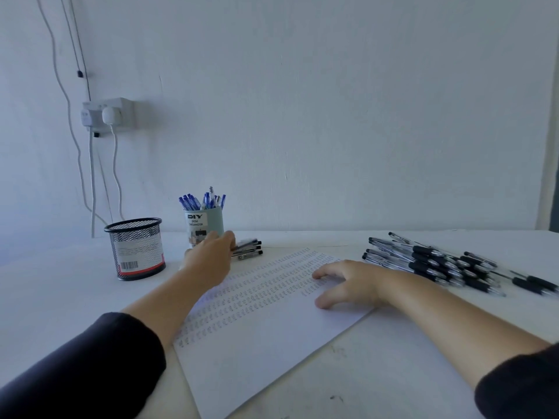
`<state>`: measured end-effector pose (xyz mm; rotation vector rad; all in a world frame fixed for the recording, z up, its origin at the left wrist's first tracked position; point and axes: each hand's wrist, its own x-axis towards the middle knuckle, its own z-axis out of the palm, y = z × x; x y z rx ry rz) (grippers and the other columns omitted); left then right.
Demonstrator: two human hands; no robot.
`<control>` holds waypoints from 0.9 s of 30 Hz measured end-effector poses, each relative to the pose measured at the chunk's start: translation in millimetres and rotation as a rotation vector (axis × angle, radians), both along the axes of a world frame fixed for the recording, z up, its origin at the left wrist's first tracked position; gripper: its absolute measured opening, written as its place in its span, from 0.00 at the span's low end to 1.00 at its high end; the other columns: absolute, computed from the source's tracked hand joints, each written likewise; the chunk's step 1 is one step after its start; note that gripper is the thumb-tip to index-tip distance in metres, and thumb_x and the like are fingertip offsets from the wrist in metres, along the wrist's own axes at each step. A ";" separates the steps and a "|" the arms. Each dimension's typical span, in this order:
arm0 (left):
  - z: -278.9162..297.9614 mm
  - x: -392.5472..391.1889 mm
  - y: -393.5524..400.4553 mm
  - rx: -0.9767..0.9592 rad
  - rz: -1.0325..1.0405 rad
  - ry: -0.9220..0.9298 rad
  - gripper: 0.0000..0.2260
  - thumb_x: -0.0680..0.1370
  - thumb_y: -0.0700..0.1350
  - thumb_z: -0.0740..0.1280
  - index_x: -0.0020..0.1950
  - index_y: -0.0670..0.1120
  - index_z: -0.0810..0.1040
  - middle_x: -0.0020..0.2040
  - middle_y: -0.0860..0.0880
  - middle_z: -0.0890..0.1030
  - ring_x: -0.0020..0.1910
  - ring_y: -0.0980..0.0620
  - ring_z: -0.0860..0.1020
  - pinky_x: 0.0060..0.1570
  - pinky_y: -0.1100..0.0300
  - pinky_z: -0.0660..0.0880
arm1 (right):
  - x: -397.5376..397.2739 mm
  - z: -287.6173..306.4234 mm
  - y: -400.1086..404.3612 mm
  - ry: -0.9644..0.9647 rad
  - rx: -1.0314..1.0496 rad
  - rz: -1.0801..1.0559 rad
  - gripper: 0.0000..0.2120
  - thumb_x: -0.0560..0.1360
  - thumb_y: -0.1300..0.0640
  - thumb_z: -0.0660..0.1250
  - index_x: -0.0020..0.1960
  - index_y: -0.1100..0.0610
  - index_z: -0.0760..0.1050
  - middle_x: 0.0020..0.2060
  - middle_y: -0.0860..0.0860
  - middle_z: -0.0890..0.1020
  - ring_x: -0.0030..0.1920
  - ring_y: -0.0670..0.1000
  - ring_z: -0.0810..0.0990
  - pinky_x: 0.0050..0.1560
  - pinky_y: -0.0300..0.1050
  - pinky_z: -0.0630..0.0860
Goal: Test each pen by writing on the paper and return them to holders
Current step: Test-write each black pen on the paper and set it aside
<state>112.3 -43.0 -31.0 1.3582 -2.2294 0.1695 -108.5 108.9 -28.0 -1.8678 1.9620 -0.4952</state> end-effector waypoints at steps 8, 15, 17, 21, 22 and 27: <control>8.1 -12.2 25.7 -0.135 -0.002 0.198 0.02 0.80 0.45 0.56 0.51 0.47 0.67 0.45 0.47 0.76 0.45 0.46 0.74 0.50 0.52 0.67 | -1.7 -0.4 -1.0 0.003 -0.002 -0.010 0.29 0.69 0.45 0.72 0.68 0.42 0.68 0.70 0.44 0.67 0.69 0.46 0.66 0.70 0.44 0.62; 14.4 -16.3 50.5 -0.087 0.168 -0.015 0.27 0.67 0.74 0.58 0.34 0.49 0.65 0.33 0.51 0.73 0.42 0.48 0.72 0.54 0.51 0.62 | -1.3 -0.1 0.2 -0.006 0.000 -0.016 0.37 0.60 0.40 0.71 0.68 0.43 0.69 0.70 0.43 0.67 0.69 0.46 0.66 0.71 0.45 0.61; 15.5 -17.5 52.4 -0.085 0.177 -0.066 0.30 0.65 0.77 0.55 0.34 0.49 0.66 0.33 0.51 0.74 0.42 0.48 0.73 0.56 0.50 0.63 | -1.6 0.0 0.3 -0.012 0.001 -0.019 0.39 0.57 0.39 0.69 0.68 0.42 0.69 0.70 0.43 0.67 0.69 0.46 0.66 0.71 0.45 0.60; 15.1 -19.1 54.5 -0.098 0.153 -0.060 0.27 0.68 0.73 0.59 0.33 0.49 0.67 0.32 0.51 0.73 0.40 0.49 0.74 0.54 0.52 0.63 | -3.2 -0.7 -0.5 -0.029 0.007 -0.006 0.34 0.63 0.42 0.72 0.68 0.42 0.69 0.70 0.43 0.67 0.70 0.46 0.65 0.71 0.44 0.60; 15.4 -19.1 55.6 -0.109 0.140 -0.043 0.25 0.69 0.71 0.60 0.33 0.48 0.66 0.31 0.52 0.72 0.38 0.49 0.73 0.53 0.53 0.63 | -3.2 -0.9 -0.5 -0.027 0.006 -0.008 0.35 0.62 0.41 0.72 0.68 0.42 0.69 0.70 0.43 0.66 0.70 0.46 0.65 0.71 0.44 0.60; 16.4 -20.3 59.8 -0.140 0.094 0.017 0.26 0.67 0.72 0.58 0.33 0.48 0.64 0.30 0.53 0.71 0.39 0.49 0.72 0.52 0.53 0.63 | -1.8 -0.8 0.4 -0.023 0.000 -0.030 0.39 0.56 0.38 0.70 0.67 0.41 0.69 0.70 0.42 0.67 0.70 0.45 0.66 0.71 0.44 0.60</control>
